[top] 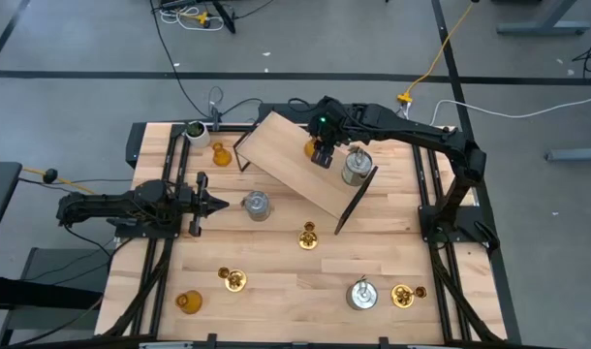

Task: Pick & Place candle stick holders
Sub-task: Put the top right yellow candle holder on the shelf, then put the bottom scented candle on the shelf aligned with the other scented candle

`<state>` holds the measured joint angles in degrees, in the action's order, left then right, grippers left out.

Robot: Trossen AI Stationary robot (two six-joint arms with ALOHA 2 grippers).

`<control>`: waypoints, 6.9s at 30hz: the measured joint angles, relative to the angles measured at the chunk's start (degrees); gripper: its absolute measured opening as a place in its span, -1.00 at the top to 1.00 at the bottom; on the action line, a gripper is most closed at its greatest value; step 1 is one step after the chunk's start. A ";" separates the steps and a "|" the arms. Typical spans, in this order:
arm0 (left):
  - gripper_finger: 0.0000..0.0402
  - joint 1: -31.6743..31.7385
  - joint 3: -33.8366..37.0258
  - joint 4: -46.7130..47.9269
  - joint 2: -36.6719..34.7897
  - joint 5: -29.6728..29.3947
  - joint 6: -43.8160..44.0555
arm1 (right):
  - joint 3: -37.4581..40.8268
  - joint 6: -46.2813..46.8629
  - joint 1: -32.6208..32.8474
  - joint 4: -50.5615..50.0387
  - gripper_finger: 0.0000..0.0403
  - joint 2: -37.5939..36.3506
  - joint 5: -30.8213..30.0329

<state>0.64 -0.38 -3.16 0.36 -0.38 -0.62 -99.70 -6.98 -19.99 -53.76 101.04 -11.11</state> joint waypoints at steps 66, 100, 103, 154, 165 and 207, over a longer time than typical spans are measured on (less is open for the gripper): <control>0.94 0.00 -0.02 0.02 0.00 0.00 0.00 | -0.04 3.50 -0.07 0.20 -0.29 0.22 -1.19; 0.94 -0.02 -0.01 0.01 0.00 0.02 0.00 | 1.54 6.17 0.12 -6.09 -0.08 -6.60 0.14; 0.94 -0.02 -0.01 0.01 0.00 0.01 0.00 | 4.14 6.17 0.35 -6.13 0.08 -6.38 0.18; 0.94 -0.01 -0.02 0.02 0.00 0.00 0.00 | 9.53 5.12 6.63 -1.15 0.96 -20.89 1.64; 0.94 -0.02 -0.01 0.00 0.00 0.00 0.00 | 9.53 6.23 14.41 -1.15 0.96 -21.54 1.68; 0.94 -0.01 -0.01 0.00 0.00 0.02 0.00 | 9.51 12.53 51.49 -1.63 0.75 -17.46 7.19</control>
<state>0.63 -0.40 -3.15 0.36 -0.36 -0.62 -90.19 5.55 31.50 -55.40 83.58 -3.92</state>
